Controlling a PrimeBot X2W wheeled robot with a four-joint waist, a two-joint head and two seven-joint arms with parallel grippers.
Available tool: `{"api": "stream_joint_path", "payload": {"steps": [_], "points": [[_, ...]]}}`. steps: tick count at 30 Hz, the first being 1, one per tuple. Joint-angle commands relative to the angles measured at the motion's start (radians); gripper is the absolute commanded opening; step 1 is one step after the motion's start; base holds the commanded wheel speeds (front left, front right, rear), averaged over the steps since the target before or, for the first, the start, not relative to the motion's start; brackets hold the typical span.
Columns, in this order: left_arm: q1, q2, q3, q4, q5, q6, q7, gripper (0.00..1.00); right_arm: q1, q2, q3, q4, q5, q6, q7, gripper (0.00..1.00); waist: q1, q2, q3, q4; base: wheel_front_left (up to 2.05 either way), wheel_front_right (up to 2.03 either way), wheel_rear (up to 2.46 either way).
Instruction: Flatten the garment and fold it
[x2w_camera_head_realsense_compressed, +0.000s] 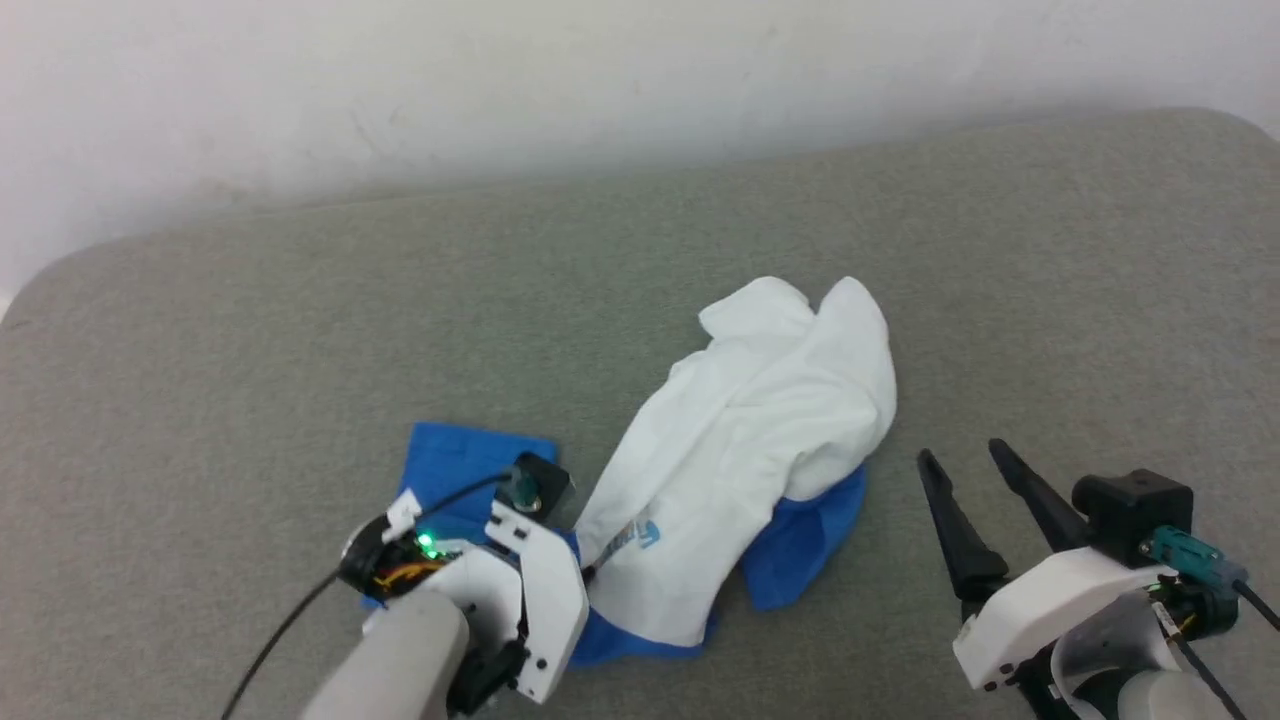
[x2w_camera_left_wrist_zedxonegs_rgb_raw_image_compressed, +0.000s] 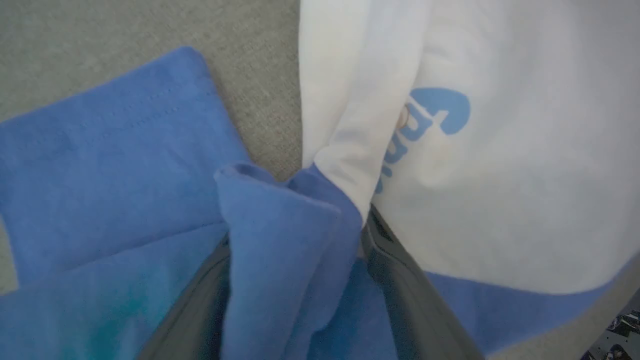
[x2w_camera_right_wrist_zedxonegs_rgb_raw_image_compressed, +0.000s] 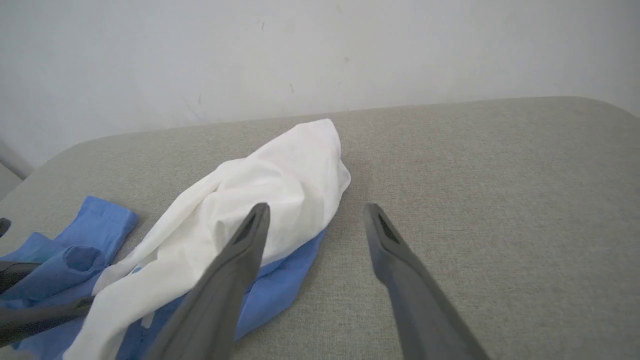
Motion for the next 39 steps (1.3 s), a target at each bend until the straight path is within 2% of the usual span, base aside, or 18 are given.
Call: {"api": "stream_joint_path", "payload": {"steps": [1, 2, 3, 5, 7, 12, 13, 20, 21, 22, 23, 26, 33, 35, 39], "points": [[0.008, 0.014, -0.01, 0.015, -0.011, 0.002, 0.057, 0.57, -0.002, 0.003, 0.003, 0.003, 0.006, -0.001, -0.008, 1.0, 0.0, 0.0001, 0.017, -0.023, 0.0, 0.0, 0.0], [0.009, 0.023, -0.009, 0.006, -0.02, 0.002, 0.102, 0.35, -0.004, 0.003, 0.005, 0.005, 0.009, -0.001, -0.011, 1.0, 0.0, 0.0001, 0.02, -0.028, 0.0, 0.0, 0.0], [0.01, 0.031, -0.006, -0.01, -0.027, 0.003, 0.128, 0.0, -0.006, 0.003, 0.007, 0.007, 0.011, -0.001, -0.013, 1.0, 0.0, 0.0001, 0.024, -0.032, 0.0, 0.0, 0.0], [0.009, 0.045, 0.019, -0.049, -0.036, 0.024, 0.13, 0.0, -0.009, 0.003, 0.007, 0.012, 0.018, -0.001, -0.018, 1.0, 0.0, 0.0001, 0.031, -0.036, 0.0, 0.0, 0.0], [0.009, 0.06, 0.059, -0.083, -0.038, 0.065, 0.092, 0.0, -0.013, 0.003, 0.003, 0.015, 0.021, -0.001, -0.023, 1.0, 0.0, 0.0001, 0.04, -0.037, 0.0, 0.0, 0.0], [0.029, 0.09, 0.22, -0.13, -0.063, 0.214, -0.05, 0.0, -0.02, 0.003, -0.012, 0.022, 0.017, -0.001, -0.028, 1.0, 0.0, 0.0001, 0.061, -0.026, 0.0, 0.0, 0.0], [0.041, 0.105, 0.276, -0.131, -0.077, 0.257, -0.087, 0.0, -0.023, 0.003, -0.016, 0.025, 0.014, -0.001, -0.027, 1.0, 0.0, 0.0001, 0.07, -0.018, 0.0, 0.0, 0.0], [0.063, 0.126, 0.38, -0.099, -0.123, 0.318, -0.152, 0.0, -0.042, 0.003, -0.006, 0.044, 0.004, -0.001, -0.015, 1.0, 0.0, 0.0001, 0.095, 0.012, 0.0, 0.0, 0.0], [0.066, 0.121, 0.388, -0.098, -0.128, 0.323, -0.168, 0.12, -0.046, 0.003, 0.002, 0.048, 0.005, -0.001, -0.012, 1.0, 0.0, 0.0001, 0.097, 0.017, 0.0, 0.0, 0.0], [0.07, 0.113, 0.395, -0.1, -0.141, 0.319, -0.185, 0.45, -0.051, 0.003, 0.011, 0.051, 0.003, -0.001, -0.009, 1.0, 0.0, 0.0001, 0.099, 0.022, 0.0, 0.0, 0.0], [0.073, 0.107, 0.402, -0.099, -0.153, 0.311, -0.208, 1.0, -0.056, 0.003, 0.022, 0.055, 0.002, -0.001, -0.007, 1.0, 0.0, 0.0001, 0.101, 0.026, 0.0, 0.0, 0.0], [0.078, 0.086, 0.413, -0.102, -0.171, 0.286, -0.309, 1.0, -0.08, 0.003, 0.058, 0.075, 0.0, -0.001, -0.001, 1.0, 0.0, 0.0001, 0.105, 0.044, 0.0, 0.0, 0.0], [0.112, 0.006, 0.427, -0.135, -0.147, 0.288, -0.659, 1.0, -0.164, 0.003, 0.143, 0.174, -0.046, -0.001, 0.051, 1.0, 0.0, 0.0001, 0.11, 0.096, 0.0, 0.0, 0.0], [0.121, -0.011, 0.423, -0.135, -0.134, 0.289, -0.71, 1.0, -0.188, 0.003, 0.15, 0.215, -0.077, -0.001, 0.087, 1.0, 0.0, 0.0001, 0.112, 0.113, 0.0, 0.0, 0.0], [0.127, -0.037, 0.41, -0.143, -0.106, 0.273, -0.743, 1.0, -0.218, 0.003, 0.132, 0.286, -0.129, -0.001, 0.187, 1.0, 0.0, 0.0001, 0.118, 0.145, 0.0, 0.0, 0.0]]}}
